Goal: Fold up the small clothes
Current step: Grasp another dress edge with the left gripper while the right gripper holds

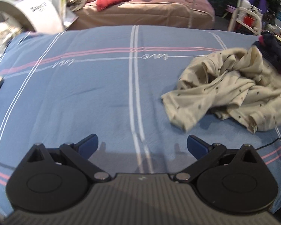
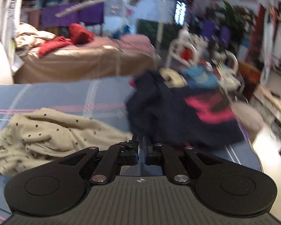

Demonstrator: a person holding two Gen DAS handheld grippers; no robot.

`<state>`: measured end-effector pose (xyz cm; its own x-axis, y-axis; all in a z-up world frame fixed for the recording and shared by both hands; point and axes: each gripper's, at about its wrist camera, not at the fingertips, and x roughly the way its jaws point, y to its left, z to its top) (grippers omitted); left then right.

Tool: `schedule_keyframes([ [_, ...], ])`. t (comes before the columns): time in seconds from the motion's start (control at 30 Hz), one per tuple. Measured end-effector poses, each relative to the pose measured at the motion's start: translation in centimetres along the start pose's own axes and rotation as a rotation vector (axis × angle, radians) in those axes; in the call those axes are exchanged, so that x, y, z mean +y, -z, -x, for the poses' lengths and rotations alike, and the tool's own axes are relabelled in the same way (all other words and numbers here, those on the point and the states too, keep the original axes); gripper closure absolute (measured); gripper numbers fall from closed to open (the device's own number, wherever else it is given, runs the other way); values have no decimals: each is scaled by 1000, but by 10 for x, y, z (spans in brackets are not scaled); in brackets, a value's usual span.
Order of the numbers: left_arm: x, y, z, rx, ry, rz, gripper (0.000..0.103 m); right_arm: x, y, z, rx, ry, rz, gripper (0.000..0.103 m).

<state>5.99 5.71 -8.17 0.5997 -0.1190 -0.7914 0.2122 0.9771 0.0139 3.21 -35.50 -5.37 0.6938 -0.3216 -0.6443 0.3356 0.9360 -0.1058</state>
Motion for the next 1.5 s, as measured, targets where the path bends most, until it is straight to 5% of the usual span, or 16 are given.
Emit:
schedule_keyframes([
  [0.07,-14,-13,-8,-15,11,-42,0,1,18,-8,83,-9,-22,54],
  [0.1,-20,-20,-12,-31,20,-64,0,-1,25,-7,94,-40,-74,47],
  [0.17,-32,-37,-19,-84,33,-112,0,1,33,-2,100,-213,-183,0],
  [0.3,-52,-69,-47,-214,-9,-249,0,41,22,16,-36,-435,-88,0],
  [0.4,-66,-84,-81,-208,-55,-373,1,77,0,16,-106,-473,93,0],
  [0.53,-64,-91,-112,-122,91,-338,7,107,-14,-2,-124,-517,215,0],
  [0.63,-55,-91,-131,-66,169,-274,33,122,-20,-15,-146,-555,262,0],
  [0.7,-43,-90,-139,-42,289,-220,62,135,-26,-26,-143,-598,304,0],
  [0.8,-34,-91,-152,-13,401,-149,88,157,-31,-35,-146,-576,414,0],
  [0.93,-34,-101,-156,-22,442,-150,95,191,-34,-58,-77,-569,618,0],
  [0.97,-30,-105,-154,-33,452,-139,96,198,-33,-64,-43,-564,661,12],
  [1.0,-27,-110,-151,-47,453,-129,96,202,-34,-69,-12,-544,679,47],
  [1.03,-22,-115,-147,-65,447,-120,96,196,-39,-71,0,-517,619,78],
  [1.2,0,-146,-113,-165,454,-81,96,139,-72,-37,-101,-581,274,80],
  [1.5,41,-211,63,-583,457,-17,100,74,-152,108,-385,-630,144,80],
])
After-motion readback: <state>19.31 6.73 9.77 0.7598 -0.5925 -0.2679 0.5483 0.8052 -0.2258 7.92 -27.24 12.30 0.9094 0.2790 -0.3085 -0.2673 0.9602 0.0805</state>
